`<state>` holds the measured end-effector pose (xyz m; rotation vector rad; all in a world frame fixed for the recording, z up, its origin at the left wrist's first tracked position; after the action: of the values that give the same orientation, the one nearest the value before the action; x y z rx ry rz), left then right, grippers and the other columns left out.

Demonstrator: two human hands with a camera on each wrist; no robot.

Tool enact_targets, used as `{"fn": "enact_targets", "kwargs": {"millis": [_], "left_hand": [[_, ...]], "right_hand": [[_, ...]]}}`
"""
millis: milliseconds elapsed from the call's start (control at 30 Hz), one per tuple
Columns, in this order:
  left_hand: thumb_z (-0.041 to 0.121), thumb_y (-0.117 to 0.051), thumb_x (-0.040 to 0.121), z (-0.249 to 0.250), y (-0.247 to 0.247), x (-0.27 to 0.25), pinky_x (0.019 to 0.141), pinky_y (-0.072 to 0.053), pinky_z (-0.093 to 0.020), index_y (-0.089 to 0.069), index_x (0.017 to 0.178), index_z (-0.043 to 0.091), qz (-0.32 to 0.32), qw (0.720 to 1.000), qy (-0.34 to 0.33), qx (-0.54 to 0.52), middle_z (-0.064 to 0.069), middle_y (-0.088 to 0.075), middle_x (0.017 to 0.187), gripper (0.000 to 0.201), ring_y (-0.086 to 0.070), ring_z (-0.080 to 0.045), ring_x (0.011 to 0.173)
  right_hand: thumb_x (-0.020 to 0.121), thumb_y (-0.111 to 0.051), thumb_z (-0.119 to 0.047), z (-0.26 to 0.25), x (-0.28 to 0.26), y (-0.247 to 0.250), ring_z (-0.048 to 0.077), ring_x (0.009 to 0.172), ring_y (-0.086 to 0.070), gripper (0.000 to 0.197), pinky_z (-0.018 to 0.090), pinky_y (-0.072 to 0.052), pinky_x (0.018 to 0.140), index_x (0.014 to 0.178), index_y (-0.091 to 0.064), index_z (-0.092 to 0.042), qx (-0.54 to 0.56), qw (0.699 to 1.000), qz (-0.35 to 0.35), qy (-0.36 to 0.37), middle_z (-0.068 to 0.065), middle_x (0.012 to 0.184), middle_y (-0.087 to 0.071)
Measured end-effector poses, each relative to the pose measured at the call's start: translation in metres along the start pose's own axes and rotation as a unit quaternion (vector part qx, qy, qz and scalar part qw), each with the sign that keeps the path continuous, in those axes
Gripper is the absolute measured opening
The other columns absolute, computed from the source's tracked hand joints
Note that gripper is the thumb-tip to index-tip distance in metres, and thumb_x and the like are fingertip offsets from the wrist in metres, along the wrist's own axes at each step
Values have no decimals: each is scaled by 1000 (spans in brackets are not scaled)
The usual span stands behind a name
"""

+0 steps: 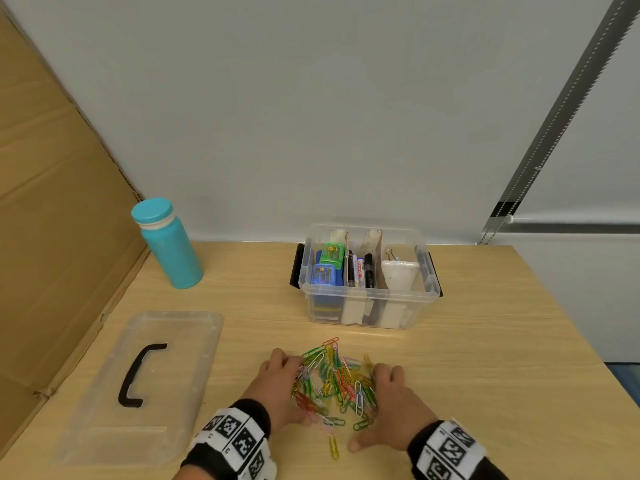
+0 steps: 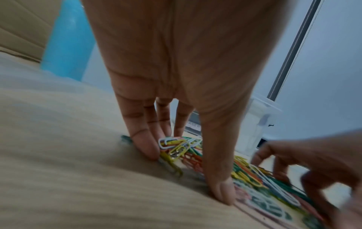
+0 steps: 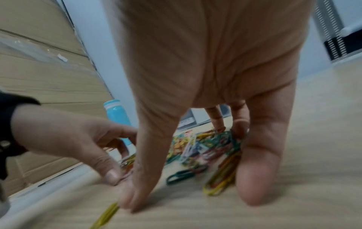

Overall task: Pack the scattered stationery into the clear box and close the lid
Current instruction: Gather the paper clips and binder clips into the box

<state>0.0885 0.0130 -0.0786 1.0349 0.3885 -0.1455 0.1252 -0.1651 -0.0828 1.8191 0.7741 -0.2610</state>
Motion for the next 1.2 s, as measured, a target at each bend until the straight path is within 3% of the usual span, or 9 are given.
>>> {"fn": "enact_targets", "kwargs": {"millis": [200, 467, 700, 800, 867, 933, 1033, 1100, 1200], "left_hand": [[38, -74, 74, 17, 1, 9, 104, -41, -32, -37, 135, 26, 13, 999, -16, 30, 3, -35, 128, 72, -43, -18, 118], [20, -55, 90, 34, 5, 12, 90, -45, -34, -51, 118, 17, 33, 994, -32, 99, -4, -46, 124, 29, -53, -24, 108], [24, -52, 94, 33, 10, 10, 91, -43, -29, -59, 122, 18, 53, 992, -31, 106, -4, -54, 121, 29, -56, -24, 110], [26, -54, 93, 27, 17, 5, 90, -42, -26, -63, 117, 20, 82, 994, -38, 64, -2, -58, 115, 26, -56, -20, 106], [26, -56, 92, 22, 26, 0, 88, -43, -23, -65, 116, 24, 110, 993, -40, 24, 0, -60, 111, 25, -57, -17, 102], [27, -58, 91, 18, 33, -4, 83, -41, -19, -66, 116, 26, 134, 990, -47, -9, 3, -62, 107, 26, -58, -13, 98], [29, -61, 90, 18, 43, -9, 77, -36, -15, -69, 113, 27, 156, 985, -57, -39, 7, -62, 100, 25, -55, -7, 91], [30, -63, 89, 17, 49, -11, 77, -37, -14, -70, 112, 27, 166, 983, -57, -58, 8, -61, 96, 24, -53, -5, 89], [31, -66, 86, 17, 56, -13, 79, -43, -19, -72, 107, 26, 172, 980, -51, -87, 10, -59, 90, 22, -57, -9, 89]], "right_hand": [[64, -80, -49, -37, 18, 2, 28, 107, -55, 84, 37, -48, 93, 126, -30, -22, 1, 999, 35, 24, 6, 124, -34], [92, -55, -23, -44, 13, 7, 25, 103, -57, 40, 28, -46, 89, 128, -42, -19, 11, 995, 62, 79, 7, 122, -43], [94, -50, -12, -32, 9, 20, 20, 106, -57, 32, 23, -42, 87, 122, -61, -20, 28, 991, 93, 90, 5, 115, -62], [93, -52, -10, -25, 7, 25, 12, 94, -61, 29, 17, -43, 80, 116, -67, -20, 65, 989, 91, 101, -3, 102, -68], [91, -52, -6, -16, 7, 27, 12, 91, -62, 31, 23, -49, 85, 116, -67, -18, 94, 988, 80, 93, -2, 100, -66], [91, -54, -5, -8, 6, 31, 17, 99, -64, 32, 31, -52, 90, 118, -67, -16, 122, 986, 77, 86, 4, 110, -66], [92, -54, -2, -4, -2, 44, 16, 88, -68, 28, 28, -58, 79, 113, -69, -13, 185, 976, 64, 90, 5, 102, -68], [93, -56, -5, -8, -14, 60, 12, 80, -69, 26, 25, -58, 77, 109, -70, -18, 237, 965, 53, 98, 2, 96, -69], [90, -59, -8, -15, -32, 95, 12, 82, -70, 24, 23, -57, 77, 98, -69, -28, 288, 948, 52, 124, 0, 96, -70]]}}
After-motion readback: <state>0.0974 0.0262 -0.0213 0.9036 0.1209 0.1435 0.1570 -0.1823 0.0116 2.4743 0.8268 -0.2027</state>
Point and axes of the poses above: each hand's wrist, its own x-axis towards the middle knuckle, its own y-axis out of the back of the hand, z = x × y, the point moved 9 cm from there along x, towards the middle knuckle
